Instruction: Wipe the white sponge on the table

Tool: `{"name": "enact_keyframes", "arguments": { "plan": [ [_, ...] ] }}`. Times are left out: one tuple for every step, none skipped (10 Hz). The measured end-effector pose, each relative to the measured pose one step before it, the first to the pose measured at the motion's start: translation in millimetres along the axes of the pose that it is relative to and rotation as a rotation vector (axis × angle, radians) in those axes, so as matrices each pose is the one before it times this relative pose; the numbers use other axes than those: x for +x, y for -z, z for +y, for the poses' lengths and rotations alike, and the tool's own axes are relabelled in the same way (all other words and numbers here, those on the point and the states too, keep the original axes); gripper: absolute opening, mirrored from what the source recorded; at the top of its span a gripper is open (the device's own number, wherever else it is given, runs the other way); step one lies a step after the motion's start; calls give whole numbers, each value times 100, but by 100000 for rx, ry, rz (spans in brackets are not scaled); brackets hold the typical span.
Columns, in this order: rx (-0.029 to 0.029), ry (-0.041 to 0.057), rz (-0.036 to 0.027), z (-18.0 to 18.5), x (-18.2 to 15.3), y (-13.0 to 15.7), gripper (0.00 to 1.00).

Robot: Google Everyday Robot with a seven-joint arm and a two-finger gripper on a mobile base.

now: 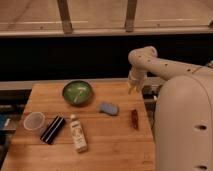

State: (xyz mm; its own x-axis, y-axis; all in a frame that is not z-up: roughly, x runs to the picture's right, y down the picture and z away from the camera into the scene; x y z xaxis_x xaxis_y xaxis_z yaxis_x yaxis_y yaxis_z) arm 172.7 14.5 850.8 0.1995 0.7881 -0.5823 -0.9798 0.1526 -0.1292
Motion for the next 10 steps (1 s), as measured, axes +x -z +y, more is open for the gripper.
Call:
{"name": "enact_keyframes", "arguments": {
  "plan": [
    [-1,4,-2,4,-2,4,41],
    [3,2,-34,-1,-8,17,41],
    [-2,-3,17,0,3,-10,41],
    [-1,3,3,0,2,2,41],
    [3,6,3,0,1,-1,41],
    [-50,-32,-36,-6,5,10,41],
    [-648,761,-475,81,1,139,41],
    [-1037,1698,-552,301,19,336,41],
    [-955,2674,417,835,-210,650,41],
    [-1480,3521,301,1791,-716,169,41]
  ]
}}
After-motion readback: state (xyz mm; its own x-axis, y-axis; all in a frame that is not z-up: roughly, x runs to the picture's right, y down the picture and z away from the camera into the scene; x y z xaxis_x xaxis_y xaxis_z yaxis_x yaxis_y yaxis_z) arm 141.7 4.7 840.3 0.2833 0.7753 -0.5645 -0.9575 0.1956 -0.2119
